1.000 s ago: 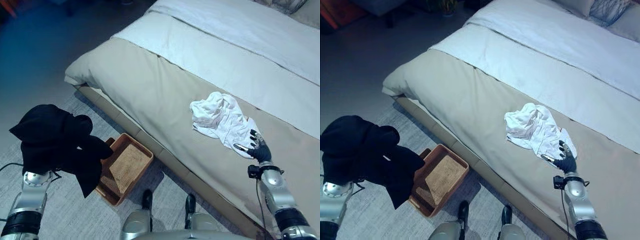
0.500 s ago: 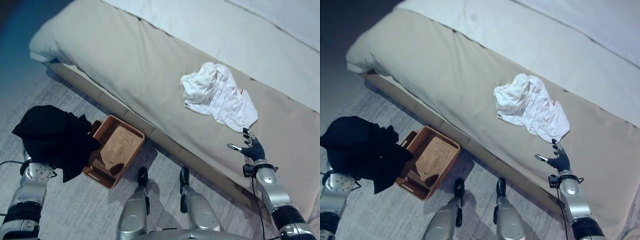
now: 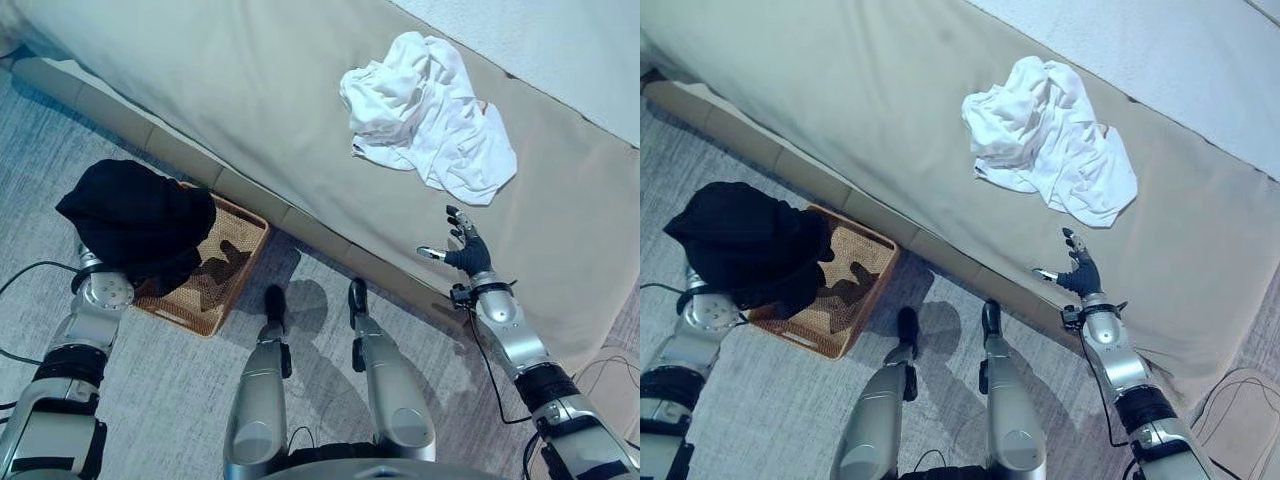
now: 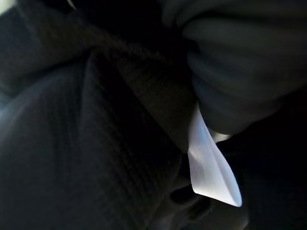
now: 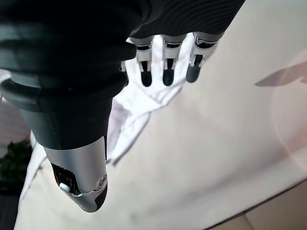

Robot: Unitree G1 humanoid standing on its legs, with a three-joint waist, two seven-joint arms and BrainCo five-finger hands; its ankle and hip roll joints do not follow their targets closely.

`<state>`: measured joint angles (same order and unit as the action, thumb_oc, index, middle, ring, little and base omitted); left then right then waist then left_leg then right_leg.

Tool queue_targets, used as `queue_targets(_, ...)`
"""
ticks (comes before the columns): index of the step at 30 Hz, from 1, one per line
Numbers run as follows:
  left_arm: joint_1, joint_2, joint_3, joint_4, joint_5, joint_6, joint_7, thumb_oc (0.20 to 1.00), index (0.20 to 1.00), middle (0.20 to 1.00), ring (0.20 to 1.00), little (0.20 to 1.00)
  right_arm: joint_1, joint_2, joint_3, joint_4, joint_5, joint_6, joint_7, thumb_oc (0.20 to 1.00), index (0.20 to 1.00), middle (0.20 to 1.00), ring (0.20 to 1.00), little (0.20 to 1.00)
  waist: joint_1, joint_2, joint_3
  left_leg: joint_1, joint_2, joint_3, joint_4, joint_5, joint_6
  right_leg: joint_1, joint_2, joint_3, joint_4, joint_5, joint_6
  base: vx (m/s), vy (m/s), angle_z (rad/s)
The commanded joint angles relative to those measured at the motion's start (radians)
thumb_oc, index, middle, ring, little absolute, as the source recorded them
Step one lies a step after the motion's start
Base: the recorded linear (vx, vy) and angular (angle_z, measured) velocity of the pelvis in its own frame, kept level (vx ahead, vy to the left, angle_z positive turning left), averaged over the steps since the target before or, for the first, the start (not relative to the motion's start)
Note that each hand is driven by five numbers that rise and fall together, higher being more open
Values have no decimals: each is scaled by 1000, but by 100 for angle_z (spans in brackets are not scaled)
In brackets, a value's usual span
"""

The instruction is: Pick up clothes into the bucket

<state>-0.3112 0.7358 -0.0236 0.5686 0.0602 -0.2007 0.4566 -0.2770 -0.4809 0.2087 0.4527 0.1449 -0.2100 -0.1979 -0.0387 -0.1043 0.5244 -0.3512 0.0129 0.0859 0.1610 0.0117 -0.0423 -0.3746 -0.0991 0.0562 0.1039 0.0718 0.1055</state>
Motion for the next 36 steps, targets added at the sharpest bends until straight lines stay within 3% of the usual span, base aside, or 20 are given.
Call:
queue_targets(1,31,4,110,-79,-40,-79,85,200,200,200,200,200,20,-27,3,-27,-21,-39,-16,1000,1000,1000,1000,1000,5,2,-36,-22,-23,-39,157,-116,34,18,-26,3,38,-24,40,32,-45,-40)
queue_targets(4,148,-16,198,-257,-51,-101,100,200,200,200,200,200,60,-29,-21,-15,-34,-38,-6,1000,1000,1000,1000,1000,15,20,-55,6,-25,-42,135,-115,31,37,-26,2,34,-35,35,34,-47,-16)
queue_targets(10,285,-17,347,-429,-52,-141,114,200,200,200,200,200,127,-24,-54,121,-67,-15,12,1000,1000,1000,1000,1000,38,65,-95,59,-32,-82,71,-96,17,86,-32,-43,19,-51,25,27,-105,3)
queue_targets(15,361,43,498,-524,-48,-168,126,200,200,200,200,200,174,-23,-60,305,-116,14,30,1000,1000,1000,1000,1000,63,105,-127,96,-39,-114,56,-94,7,141,-32,-85,15,-69,14,9,-98,30)
queue_targets(18,403,92,579,-556,-14,-168,138,200,200,200,200,200,208,-29,-80,388,-142,29,32,1000,1000,1000,1000,1000,78,126,-157,113,-41,-145,17,-63,0,166,-36,-119,6,-73,9,-11,-75,36)
queue_targets(27,389,197,577,-542,30,-135,92,200,200,200,200,200,260,-37,-132,461,-141,36,22,1000,1000,1000,1000,1000,68,156,-189,124,-49,-220,-88,14,-7,177,-55,-212,6,-80,7,-50,-29,34)
queue_targets(36,320,192,487,-448,13,-128,64,200,200,200,200,200,247,-32,-123,435,-137,29,23,1000,1000,1000,1000,1000,49,141,-183,127,-51,-201,-84,14,-1,166,-57,-192,13,-70,13,-11,36,6)
